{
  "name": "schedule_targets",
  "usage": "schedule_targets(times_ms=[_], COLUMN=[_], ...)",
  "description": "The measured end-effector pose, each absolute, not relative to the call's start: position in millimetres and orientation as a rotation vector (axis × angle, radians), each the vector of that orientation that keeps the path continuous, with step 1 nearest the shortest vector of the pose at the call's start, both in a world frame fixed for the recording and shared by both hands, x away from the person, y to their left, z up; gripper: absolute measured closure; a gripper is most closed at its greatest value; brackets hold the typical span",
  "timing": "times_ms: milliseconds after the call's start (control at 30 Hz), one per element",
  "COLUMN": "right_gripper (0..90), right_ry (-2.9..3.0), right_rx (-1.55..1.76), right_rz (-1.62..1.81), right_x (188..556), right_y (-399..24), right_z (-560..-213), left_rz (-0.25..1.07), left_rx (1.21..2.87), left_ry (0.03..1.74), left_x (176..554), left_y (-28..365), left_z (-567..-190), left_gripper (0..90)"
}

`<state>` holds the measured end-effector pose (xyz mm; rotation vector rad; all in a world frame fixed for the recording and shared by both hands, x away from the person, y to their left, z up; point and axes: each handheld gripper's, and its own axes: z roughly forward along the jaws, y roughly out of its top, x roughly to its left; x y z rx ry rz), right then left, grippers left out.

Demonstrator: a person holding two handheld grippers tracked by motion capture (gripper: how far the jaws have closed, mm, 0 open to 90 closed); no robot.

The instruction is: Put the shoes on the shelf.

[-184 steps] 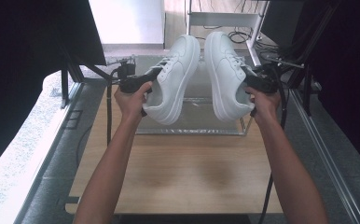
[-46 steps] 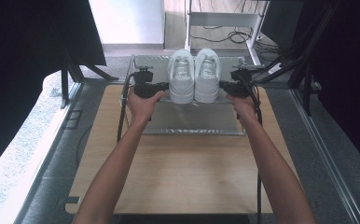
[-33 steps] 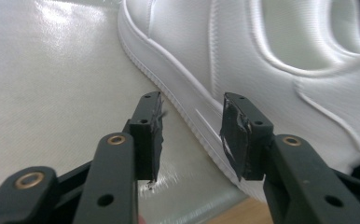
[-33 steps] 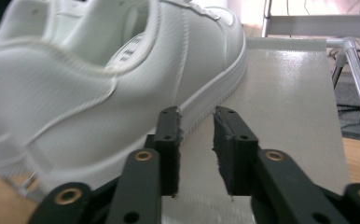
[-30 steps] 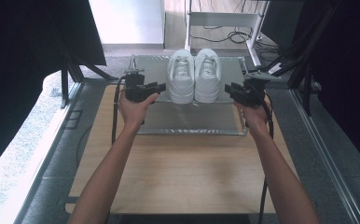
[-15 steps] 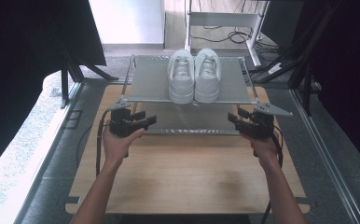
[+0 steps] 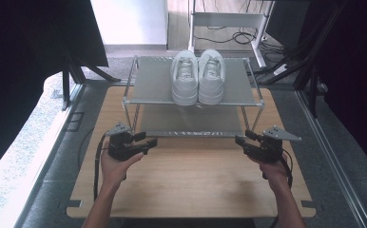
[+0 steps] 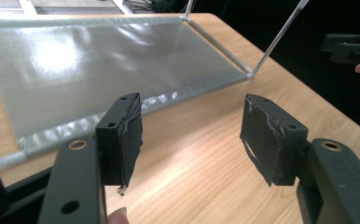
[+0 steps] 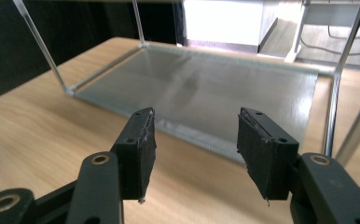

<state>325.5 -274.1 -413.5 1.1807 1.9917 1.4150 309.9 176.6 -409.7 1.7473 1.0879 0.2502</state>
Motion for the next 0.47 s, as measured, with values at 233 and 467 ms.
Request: schedule_targets(times_ms=[233, 467], right_gripper=[45.5, 40.4], right_ry=[2.007, 2.089], right_rx=[1.166, 1.226], right_rz=[1.397, 1.287], right_x=[324, 323], right_y=[-276, -281], right_z=[-420, -439], left_rz=[0.237, 0.204], left_rx=[1.757, 1.746], left_ry=[1.096, 1.140], left_x=[303, 297], left_y=[185, 195], left_z=[-415, -426], left_gripper=[36.7, 35.2])
